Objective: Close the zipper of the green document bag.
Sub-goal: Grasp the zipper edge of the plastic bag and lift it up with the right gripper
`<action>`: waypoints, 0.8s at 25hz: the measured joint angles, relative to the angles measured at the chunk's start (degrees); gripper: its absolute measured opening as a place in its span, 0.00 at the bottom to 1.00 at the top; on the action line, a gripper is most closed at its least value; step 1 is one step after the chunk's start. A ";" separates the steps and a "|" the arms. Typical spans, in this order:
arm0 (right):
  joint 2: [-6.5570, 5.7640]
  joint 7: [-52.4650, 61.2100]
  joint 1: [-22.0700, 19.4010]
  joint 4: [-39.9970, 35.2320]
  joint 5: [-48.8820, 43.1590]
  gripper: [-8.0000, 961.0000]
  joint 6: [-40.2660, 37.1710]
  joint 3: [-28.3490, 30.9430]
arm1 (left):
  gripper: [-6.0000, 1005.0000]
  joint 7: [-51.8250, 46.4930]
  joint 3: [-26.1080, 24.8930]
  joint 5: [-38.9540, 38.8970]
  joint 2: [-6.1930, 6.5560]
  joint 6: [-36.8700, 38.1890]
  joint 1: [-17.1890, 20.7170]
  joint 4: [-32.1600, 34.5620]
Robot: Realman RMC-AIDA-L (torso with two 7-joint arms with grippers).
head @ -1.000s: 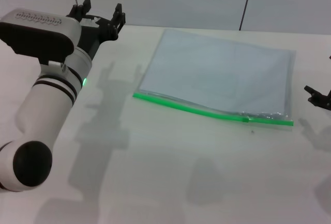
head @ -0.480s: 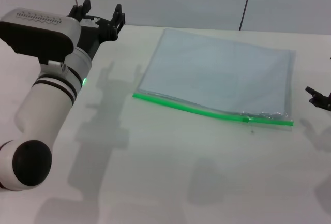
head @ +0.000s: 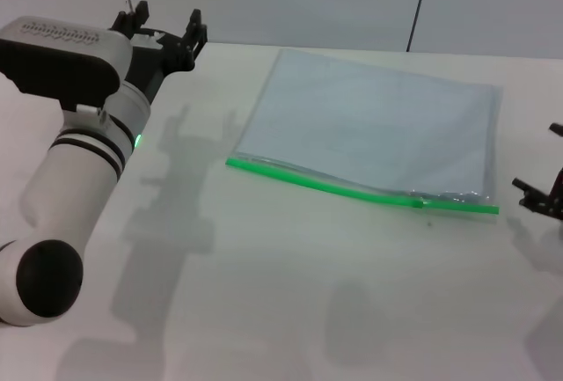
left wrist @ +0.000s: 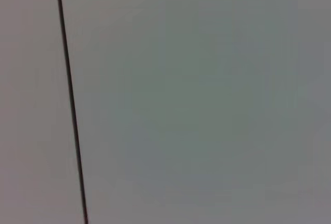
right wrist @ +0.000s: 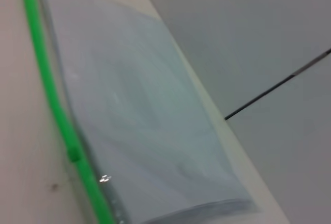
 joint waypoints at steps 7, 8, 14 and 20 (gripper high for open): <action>0.06 1.13 -0.21 0.24 -2.43 0.87 -0.04 -2.09 | 0.74 0.00 -0.65 0.24 0.09 0.01 0.36 -0.05; 0.06 1.31 -0.19 0.41 -2.66 0.87 -0.08 -2.38 | 0.74 0.00 -0.67 0.25 0.10 0.01 0.36 -0.05; -0.09 2.01 0.42 2.08 -2.73 0.87 -0.19 -4.13 | 0.74 0.00 -0.76 0.20 0.44 0.02 0.43 -0.06; -0.13 2.03 1.62 3.96 -2.76 0.87 -0.19 -5.23 | 0.74 0.00 -0.93 0.23 0.53 0.02 0.46 -0.15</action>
